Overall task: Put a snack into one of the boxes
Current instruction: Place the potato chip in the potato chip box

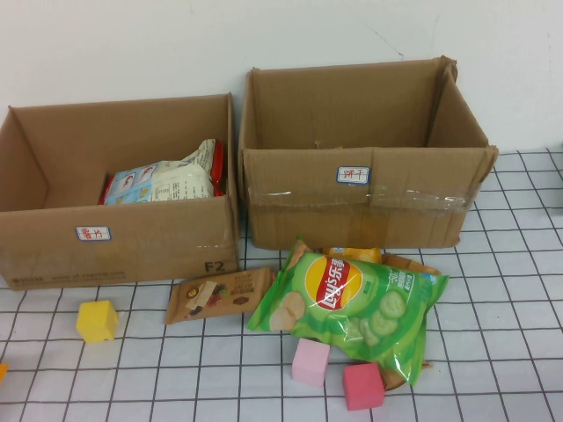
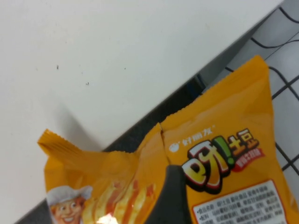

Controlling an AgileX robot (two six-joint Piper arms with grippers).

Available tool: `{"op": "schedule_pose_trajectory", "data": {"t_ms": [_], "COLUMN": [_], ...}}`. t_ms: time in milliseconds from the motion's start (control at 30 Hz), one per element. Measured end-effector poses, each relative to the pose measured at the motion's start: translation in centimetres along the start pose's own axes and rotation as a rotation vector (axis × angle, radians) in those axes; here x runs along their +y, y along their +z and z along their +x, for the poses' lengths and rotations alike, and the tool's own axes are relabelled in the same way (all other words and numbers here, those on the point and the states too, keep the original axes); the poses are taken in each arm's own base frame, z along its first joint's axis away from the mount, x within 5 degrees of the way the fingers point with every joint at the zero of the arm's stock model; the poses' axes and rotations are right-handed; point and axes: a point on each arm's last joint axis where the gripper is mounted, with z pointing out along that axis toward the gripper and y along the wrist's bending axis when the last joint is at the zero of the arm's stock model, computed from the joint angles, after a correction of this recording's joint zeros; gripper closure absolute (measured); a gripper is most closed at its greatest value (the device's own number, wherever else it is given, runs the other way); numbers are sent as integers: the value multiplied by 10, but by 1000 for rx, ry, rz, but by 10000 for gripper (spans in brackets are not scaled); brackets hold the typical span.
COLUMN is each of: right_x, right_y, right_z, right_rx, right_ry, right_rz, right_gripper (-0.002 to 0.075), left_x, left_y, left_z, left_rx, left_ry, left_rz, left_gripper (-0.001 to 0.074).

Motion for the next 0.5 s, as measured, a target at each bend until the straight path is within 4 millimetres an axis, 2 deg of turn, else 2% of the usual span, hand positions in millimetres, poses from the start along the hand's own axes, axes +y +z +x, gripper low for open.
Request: {"op": "schedule_pose_trajectory", "data": {"t_ms": [500], "right_x": [0], "right_y": [0], "right_z": [0], "right_rx": [0], "right_ry": [-6], "right_rz": [0], "right_gripper": [727], "left_x": [-6], "left_y": [35], "left_z": [-5], "left_rx": [-64], "left_ry": [-80], "left_rz": [47], "left_gripper": [177]}}
